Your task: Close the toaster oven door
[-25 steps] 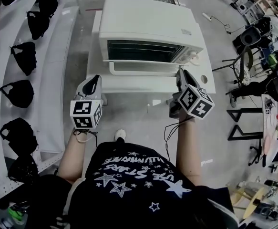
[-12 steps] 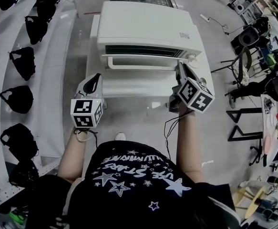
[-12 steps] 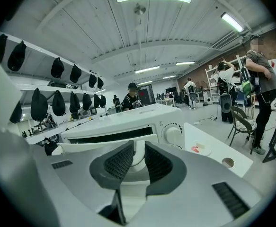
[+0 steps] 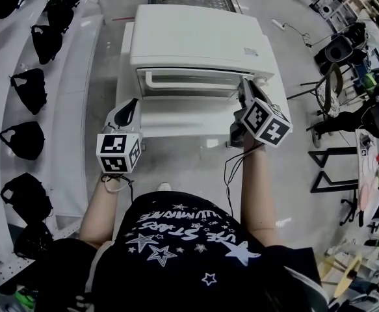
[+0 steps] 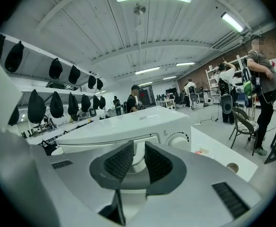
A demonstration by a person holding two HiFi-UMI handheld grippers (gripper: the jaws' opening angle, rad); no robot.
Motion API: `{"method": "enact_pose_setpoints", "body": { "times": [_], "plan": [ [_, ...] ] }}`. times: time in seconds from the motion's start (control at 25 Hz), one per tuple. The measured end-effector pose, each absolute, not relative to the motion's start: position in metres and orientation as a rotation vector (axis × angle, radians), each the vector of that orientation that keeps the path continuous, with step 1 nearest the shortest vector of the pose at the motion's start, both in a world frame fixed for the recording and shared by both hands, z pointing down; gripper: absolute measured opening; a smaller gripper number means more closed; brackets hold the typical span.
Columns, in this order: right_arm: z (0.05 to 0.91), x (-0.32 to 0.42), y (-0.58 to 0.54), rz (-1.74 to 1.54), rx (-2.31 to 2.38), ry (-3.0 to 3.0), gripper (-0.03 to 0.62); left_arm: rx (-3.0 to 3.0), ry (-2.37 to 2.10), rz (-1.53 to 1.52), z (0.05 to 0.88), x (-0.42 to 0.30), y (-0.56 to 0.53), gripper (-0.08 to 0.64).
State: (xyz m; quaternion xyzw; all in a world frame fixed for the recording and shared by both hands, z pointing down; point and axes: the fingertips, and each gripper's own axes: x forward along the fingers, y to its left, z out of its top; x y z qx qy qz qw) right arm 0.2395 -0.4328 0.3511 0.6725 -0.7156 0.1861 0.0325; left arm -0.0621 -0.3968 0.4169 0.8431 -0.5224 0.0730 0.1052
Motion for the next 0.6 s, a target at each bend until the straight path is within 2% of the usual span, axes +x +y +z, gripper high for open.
{"method": "enact_pose_setpoints", "body": {
  "times": [0.6],
  "plan": [
    [0.3483, 0.2405, -0.4408, 0.526, 2.094, -2.207, 0.080, 2.469, -1.542, 0.174, 0.4160, -0.0659, -0.4008, 0.023]
  ]
}}
